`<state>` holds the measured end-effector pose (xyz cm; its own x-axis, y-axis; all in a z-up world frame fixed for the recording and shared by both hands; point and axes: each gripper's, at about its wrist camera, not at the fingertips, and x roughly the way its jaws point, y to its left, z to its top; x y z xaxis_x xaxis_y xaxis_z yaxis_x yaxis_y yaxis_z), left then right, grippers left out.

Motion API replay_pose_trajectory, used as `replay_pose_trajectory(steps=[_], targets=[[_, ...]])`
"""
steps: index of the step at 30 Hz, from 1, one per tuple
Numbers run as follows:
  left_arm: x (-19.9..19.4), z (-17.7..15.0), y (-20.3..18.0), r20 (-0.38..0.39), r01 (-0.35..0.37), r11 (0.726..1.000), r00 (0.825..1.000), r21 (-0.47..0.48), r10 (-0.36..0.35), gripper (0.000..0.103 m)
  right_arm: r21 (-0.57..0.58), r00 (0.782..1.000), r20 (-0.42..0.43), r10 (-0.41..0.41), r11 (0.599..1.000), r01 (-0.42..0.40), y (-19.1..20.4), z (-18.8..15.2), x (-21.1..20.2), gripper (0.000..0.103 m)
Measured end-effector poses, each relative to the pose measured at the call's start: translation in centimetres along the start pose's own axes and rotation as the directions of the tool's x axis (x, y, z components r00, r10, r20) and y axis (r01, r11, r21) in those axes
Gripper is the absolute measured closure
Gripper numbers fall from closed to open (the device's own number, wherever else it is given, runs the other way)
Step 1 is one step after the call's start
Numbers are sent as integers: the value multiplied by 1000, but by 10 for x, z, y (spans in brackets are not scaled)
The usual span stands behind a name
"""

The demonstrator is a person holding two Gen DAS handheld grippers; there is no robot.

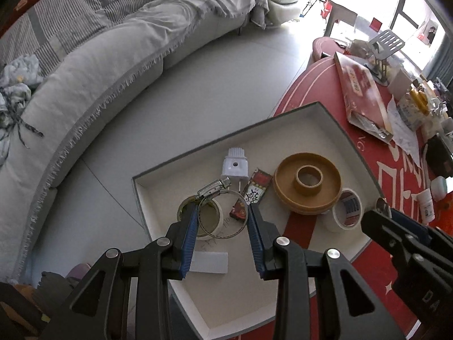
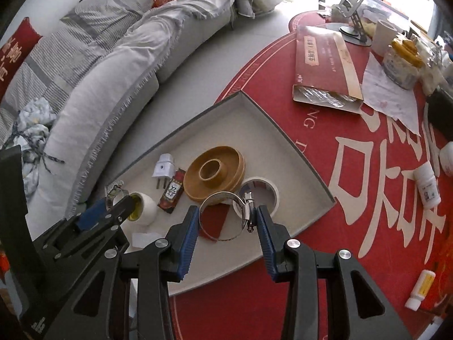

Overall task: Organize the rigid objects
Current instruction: 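Open the left tool to drop its clamp while the right tool drops its clamp into the tray, then grasp the white blue-labelled pill bottle with the right tool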

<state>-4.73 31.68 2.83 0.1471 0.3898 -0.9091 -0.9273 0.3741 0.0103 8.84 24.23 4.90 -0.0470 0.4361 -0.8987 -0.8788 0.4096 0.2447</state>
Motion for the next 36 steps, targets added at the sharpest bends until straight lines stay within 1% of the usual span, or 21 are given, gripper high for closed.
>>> replay_pose_trajectory(steps=[7,10,13,14,15,16,17,18,19,20,21,23,25,26,27,28,30,33,34,36], targets=[[20,-2,-12,-31,-4,999,1000,35,5,66,12,1000,-22,-14,1000,14,-5,6,20,61],[28,-5,-16,-37,-22,998,999,55,24,66,10,999,-32,-18,1000,18,-8,7,27,61],[31,-8,-23,-29,-23,997,999,71,25,65,19,999,-40,-25,1000,25,-14,7,33,61],[32,-9,-26,-29,-21,997,999,81,24,57,21,999,-42,-17,1000,18,-15,6,34,60],[34,-9,-28,-32,-14,996,999,88,17,34,21,999,-46,-6,1000,7,-18,5,35,53],[36,-10,-30,-38,-4,996,999,91,7,21,20,999,-48,3,1000,-2,-20,4,35,32],[39,-13,-32,-48,8,995,999,95,-4,10,19,999,-42,2,1000,-1,-21,3,33,22],[41,-15,-35,-60,12,995,998,102,-6,8,20,1000,-12,-5,1000,5,-26,1,26,16],[41,-17,-37,-65,14,994,998,108,-7,6,19,1000,11,-9,1000,9,-30,-2,18,16],[43,-20,-40,-68,17,994,998,111,-9,1,16,1000,28,-12,1000,11,-35,-4,11,16],[44,-24,-44,-74,24,994,997,111,-16,1,15,999,38,-18,1000,17,-41,-6,7,16],[45,-30,-52,-82,46,992,996,114,-37,1,29,996,66,-64,998,62,-61,-12,-7,16],[41,-36,-63,-75,62,990,996,128,-53,0,70,982,107,-158,986,151,-92,-17,-21,16],[38,-39,-66,-66,65,989,996,136,-57,0,88,970,126,-206,977,196,-106,-19,-27,16],[34,-41,-71,-50,66,987,997,146,-59,0,116,948,145,-282,957,267,-127,-20,-33,16],[31,-43,-73,-37,63,986,998,152,-58,0,142,930,147,-336,938,316,-144,-20,-34,16],[23,-46,-75,-22,72,985,997,156,-69,0,190,899,144,-415,903,386,-176,-20,-33,16],[13,-49,-68,-25,107,983,994,151,-104,0,244,852,126,-509,848,471,-213,-19,-25,16],[12,-50,-66,-32,117,982,993,150,-113,0,255,845,127,-520,840,479,-223,-19,-22,16],[10,-52,-60,-42,124,980,992,158,-119,0,243,838,144,-526,840,485,-235,-16,-14,16]])
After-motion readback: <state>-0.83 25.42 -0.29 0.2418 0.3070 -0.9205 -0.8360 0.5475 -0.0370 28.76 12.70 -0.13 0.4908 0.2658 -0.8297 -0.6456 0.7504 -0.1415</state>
